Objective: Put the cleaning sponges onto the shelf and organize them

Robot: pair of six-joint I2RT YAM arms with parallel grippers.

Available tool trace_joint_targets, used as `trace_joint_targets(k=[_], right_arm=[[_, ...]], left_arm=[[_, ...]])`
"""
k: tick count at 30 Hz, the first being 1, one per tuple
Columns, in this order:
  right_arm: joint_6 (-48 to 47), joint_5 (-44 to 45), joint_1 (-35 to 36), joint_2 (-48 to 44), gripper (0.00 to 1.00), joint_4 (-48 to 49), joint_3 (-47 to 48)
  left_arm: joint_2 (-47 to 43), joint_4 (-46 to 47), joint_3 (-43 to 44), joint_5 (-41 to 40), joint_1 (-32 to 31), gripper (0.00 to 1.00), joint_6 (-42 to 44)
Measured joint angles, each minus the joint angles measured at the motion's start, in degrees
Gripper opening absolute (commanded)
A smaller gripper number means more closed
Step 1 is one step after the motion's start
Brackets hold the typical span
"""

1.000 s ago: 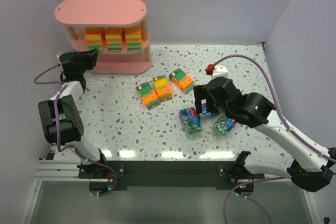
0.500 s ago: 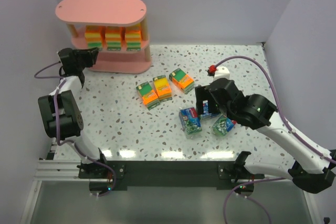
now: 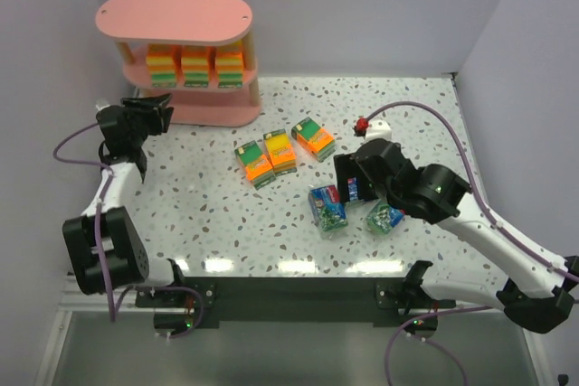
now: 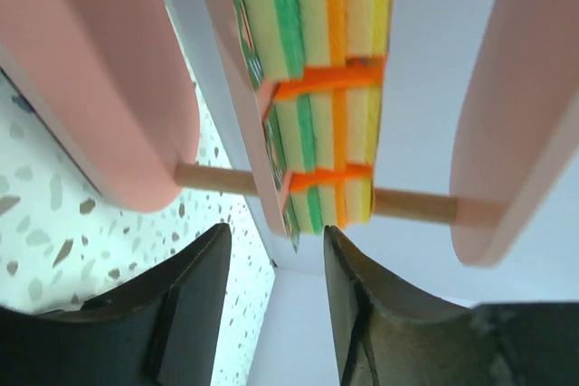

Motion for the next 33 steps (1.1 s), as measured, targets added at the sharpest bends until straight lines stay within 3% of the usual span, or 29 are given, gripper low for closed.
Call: trace_joint_targets(k=[5,12,14,20,33], right_arm=[[0.26,-0.98,0.0,0.33,0.99,0.07,-1.49],[0.13,-5.77,-0.98,6.23,0.99,2.16,-3.3],[-0.09,-8.35,-1.18,9.51,0.99,3.72,-4.61],[-0.5,-12.9,-1.16,13.99,0.99,7.23,-11.1],[-0.07,-16.72,-1.18,18.43,0.99,17.73,-21.07]], left_arm=[[-13.09,-4.33,-6.29,2.6,-0.55,0.82,4.35],[-28.83,-16.96,-10.54,8.7,-5.44,0.92,15.1],[-34.49,-20.72,-13.84,10.56,-6.43,1.0,17.4],[-45.11,-32.89,-16.9,12.98,-6.69,1.0,23.06],[-46.86,-44.33,-15.52,15.91,-6.69,1.0,31.06]])
